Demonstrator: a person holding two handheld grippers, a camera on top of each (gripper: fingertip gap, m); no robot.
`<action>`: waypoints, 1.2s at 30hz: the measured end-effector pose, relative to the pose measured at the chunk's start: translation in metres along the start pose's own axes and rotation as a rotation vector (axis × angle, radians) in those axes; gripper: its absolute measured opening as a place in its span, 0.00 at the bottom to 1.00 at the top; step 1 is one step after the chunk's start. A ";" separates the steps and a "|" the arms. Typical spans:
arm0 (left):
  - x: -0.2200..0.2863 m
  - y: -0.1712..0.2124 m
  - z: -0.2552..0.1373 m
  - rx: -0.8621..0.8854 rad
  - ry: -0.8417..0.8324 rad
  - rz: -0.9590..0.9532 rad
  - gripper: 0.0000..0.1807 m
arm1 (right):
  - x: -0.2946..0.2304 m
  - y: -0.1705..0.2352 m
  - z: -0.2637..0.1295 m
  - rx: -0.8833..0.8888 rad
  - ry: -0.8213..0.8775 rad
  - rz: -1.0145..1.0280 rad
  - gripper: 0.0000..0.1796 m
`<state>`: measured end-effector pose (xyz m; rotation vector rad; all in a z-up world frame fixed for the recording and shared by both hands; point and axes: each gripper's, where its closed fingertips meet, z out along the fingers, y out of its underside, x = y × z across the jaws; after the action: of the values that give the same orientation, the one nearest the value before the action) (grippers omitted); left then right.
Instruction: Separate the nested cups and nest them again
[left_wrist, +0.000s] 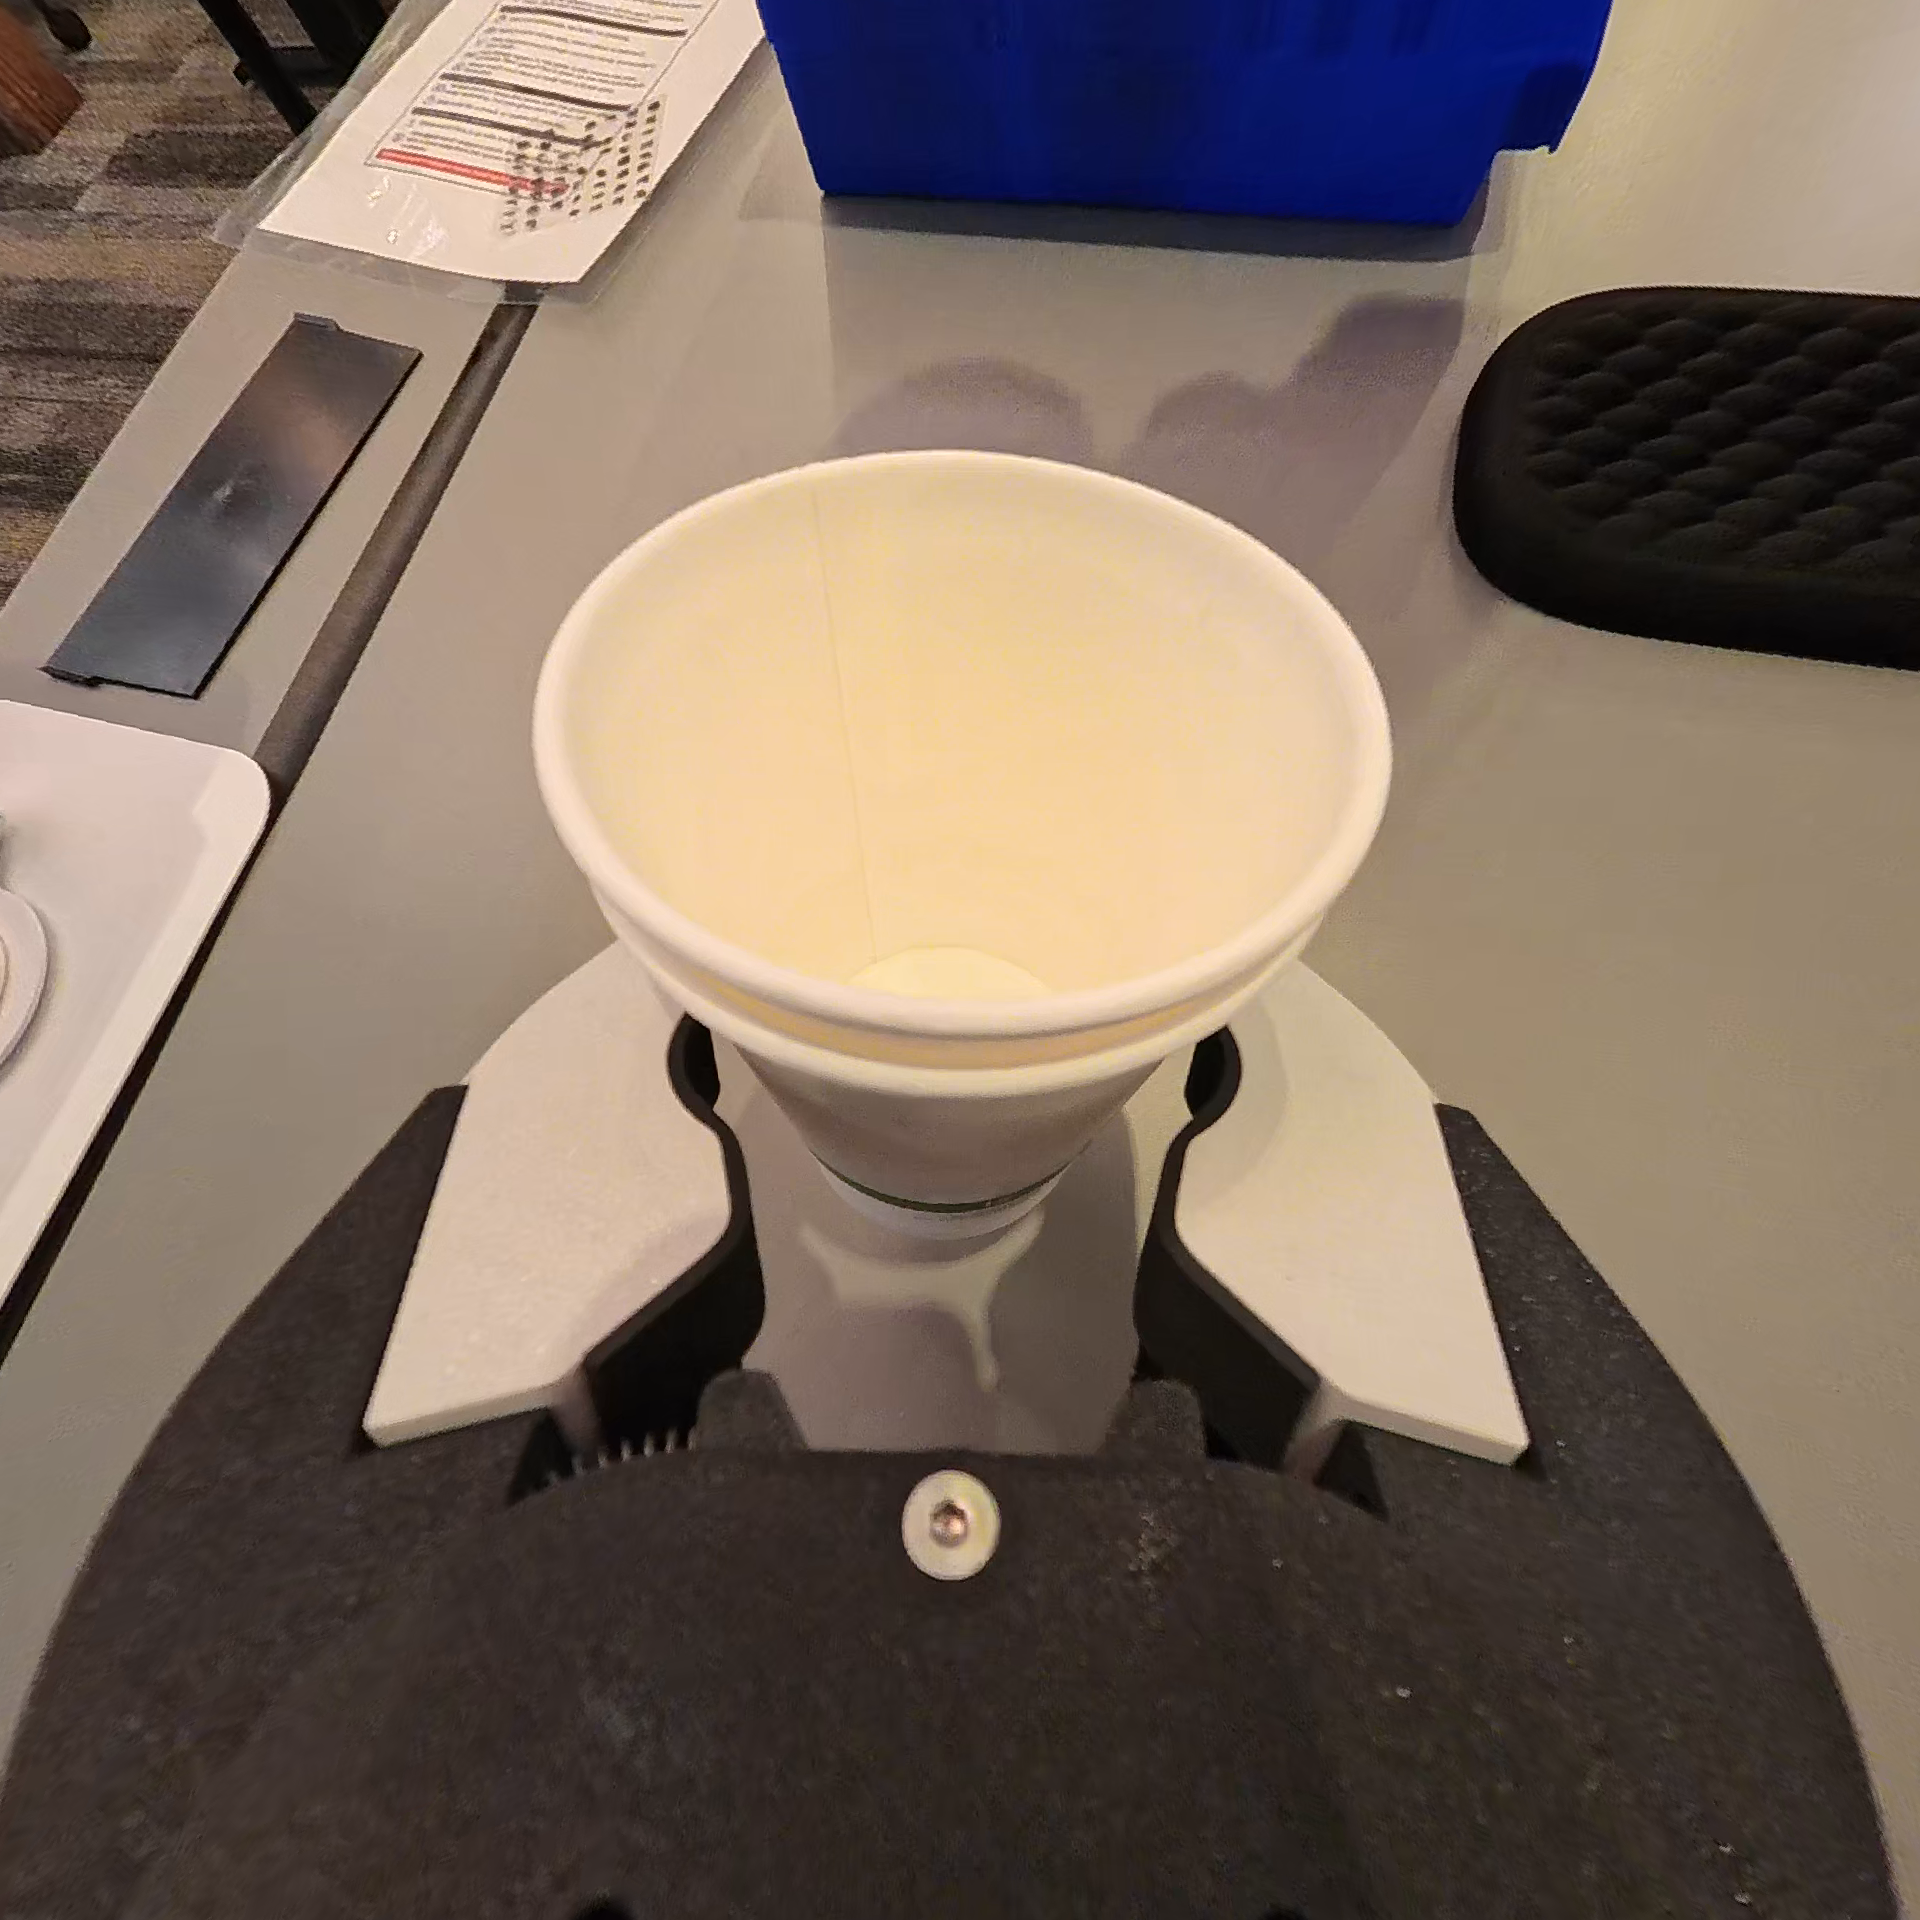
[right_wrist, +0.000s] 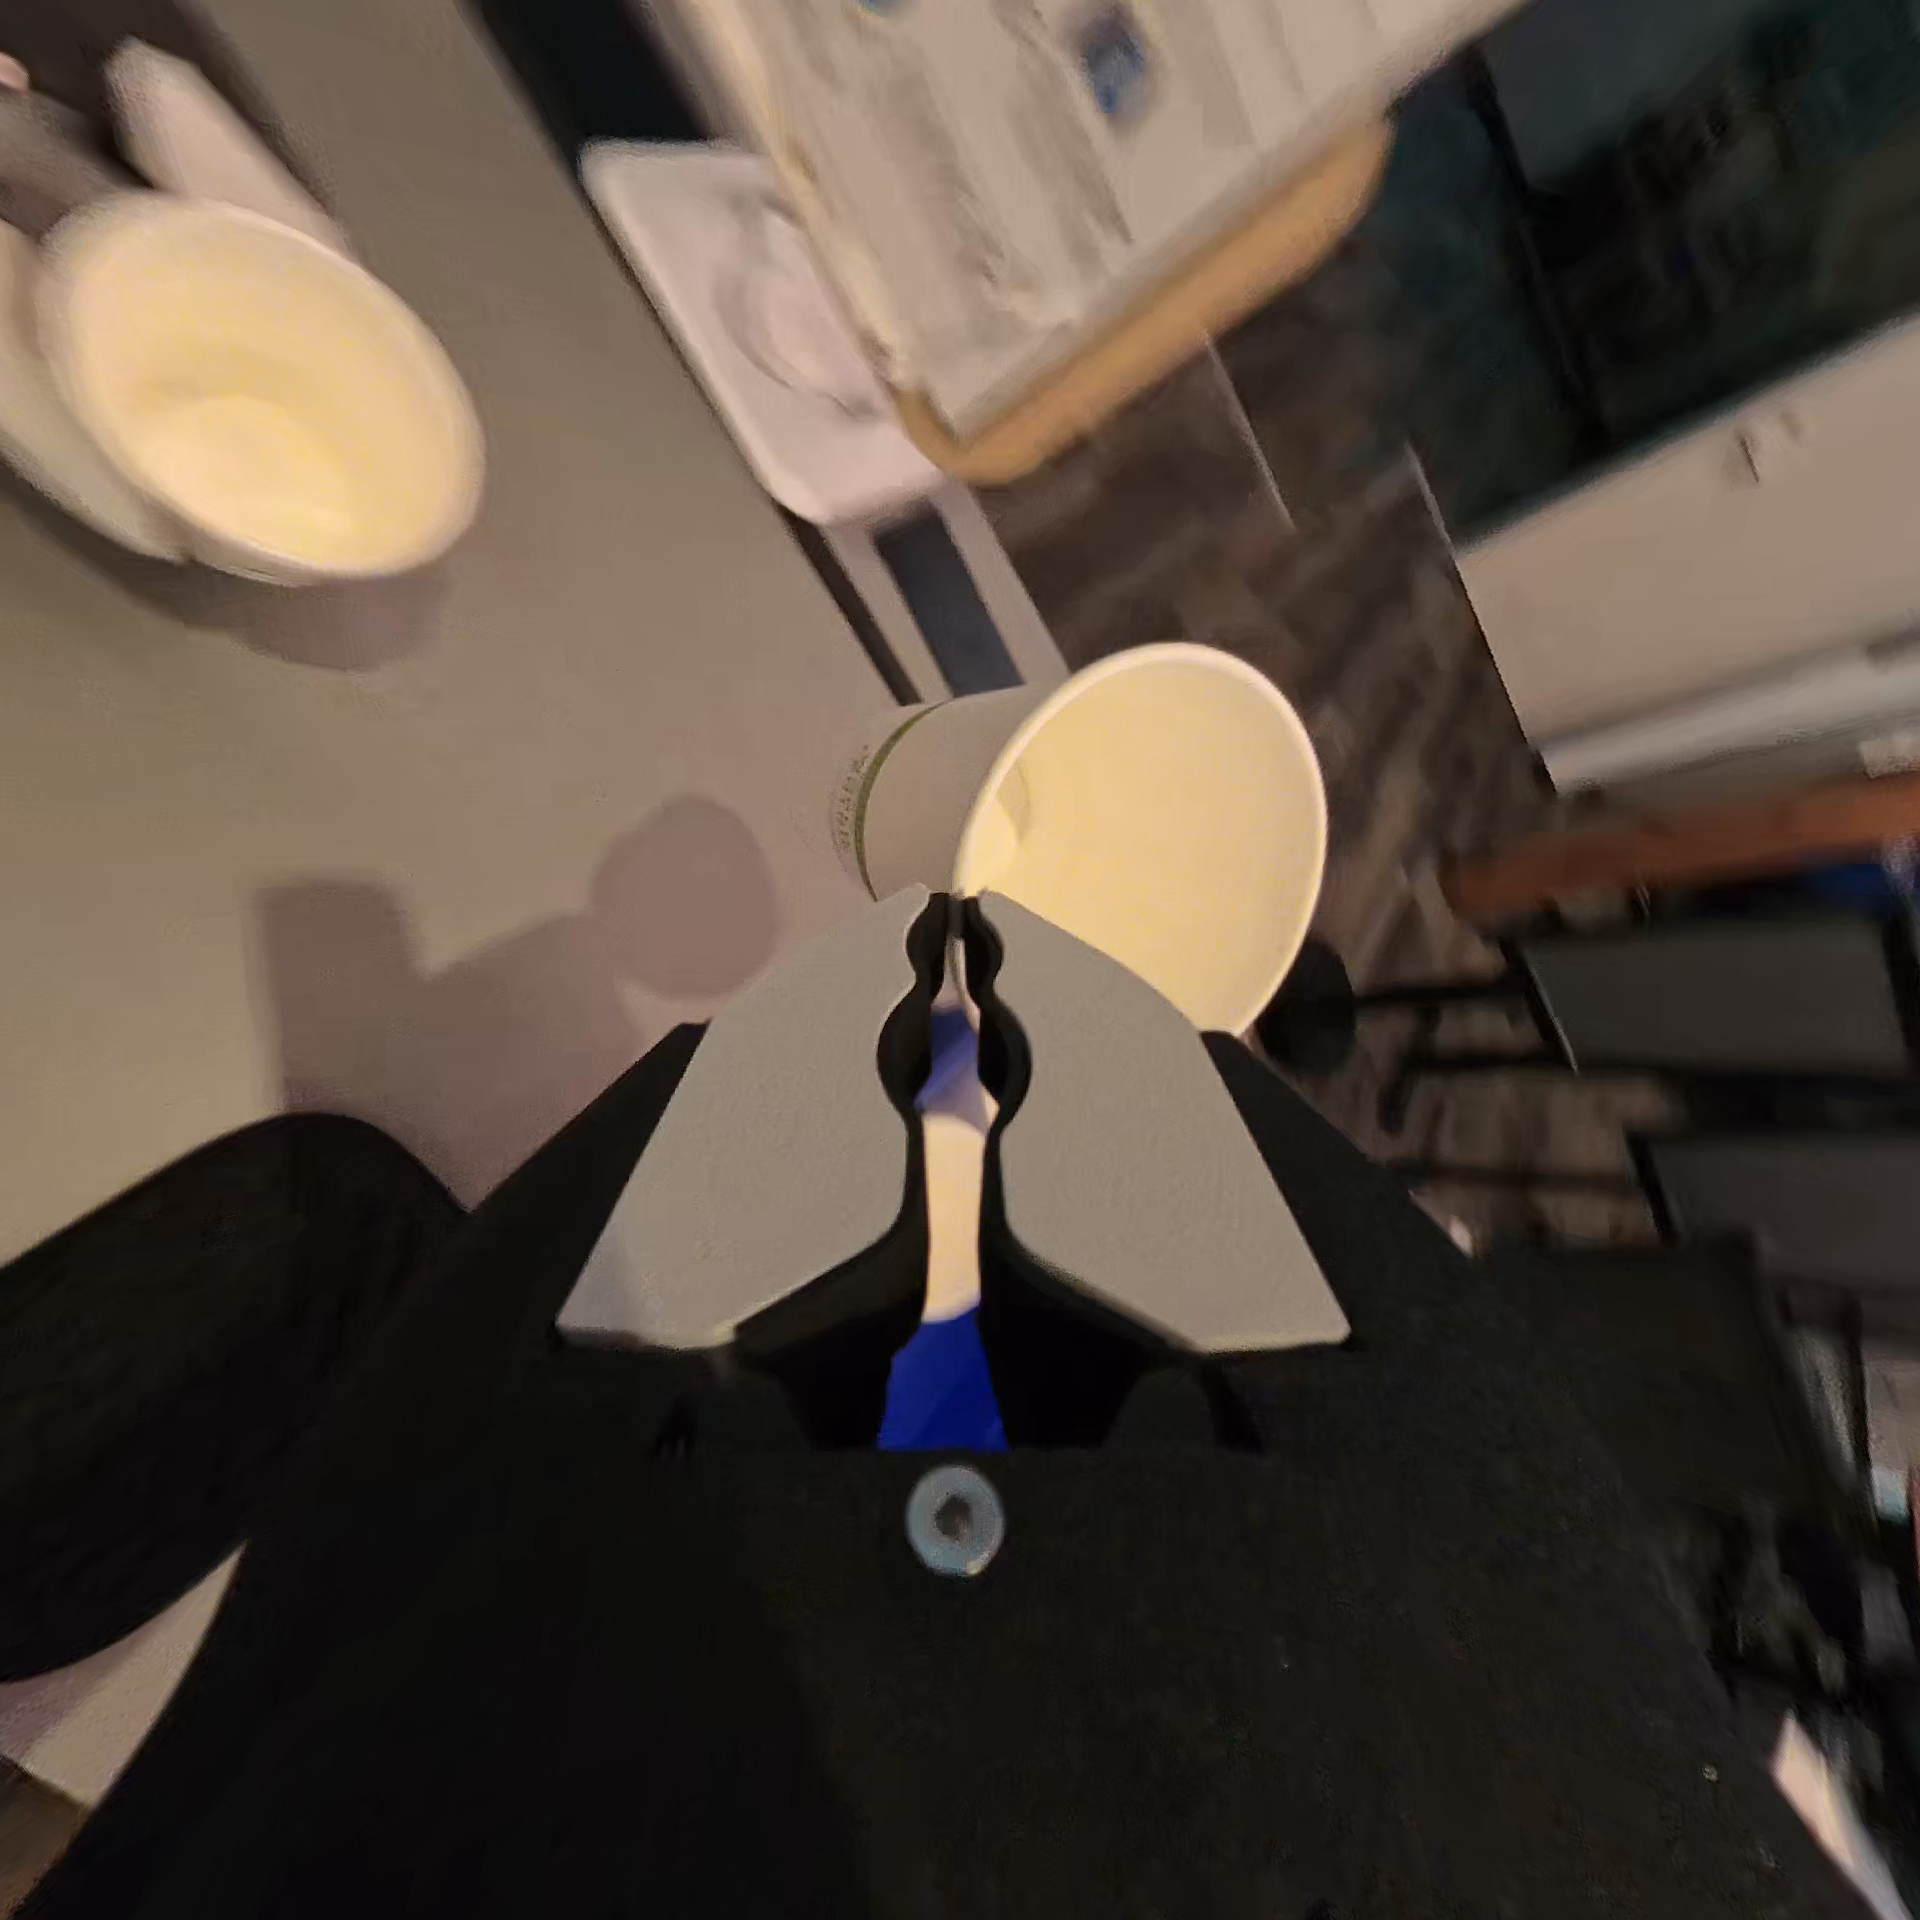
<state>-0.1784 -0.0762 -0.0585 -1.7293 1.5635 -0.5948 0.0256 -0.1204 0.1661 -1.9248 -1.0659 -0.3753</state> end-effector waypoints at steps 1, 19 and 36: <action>0.000 0.000 0.000 -0.001 -0.002 0.000 0.49 | 0.022 0.025 -0.003 -0.063 0.072 0.061 0.01; -0.003 0.011 0.009 -0.041 -0.001 -0.003 0.50 | 0.025 0.295 0.051 -0.595 0.088 0.394 0.01; -0.004 0.015 0.012 -0.056 -0.002 -0.003 0.49 | 0.011 0.321 0.089 -0.695 0.033 0.378 0.02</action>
<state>-0.1800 -0.0701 -0.0769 -1.7732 1.5903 -0.5559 0.2756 -0.1211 -0.0543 -2.6595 -0.5512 -0.6114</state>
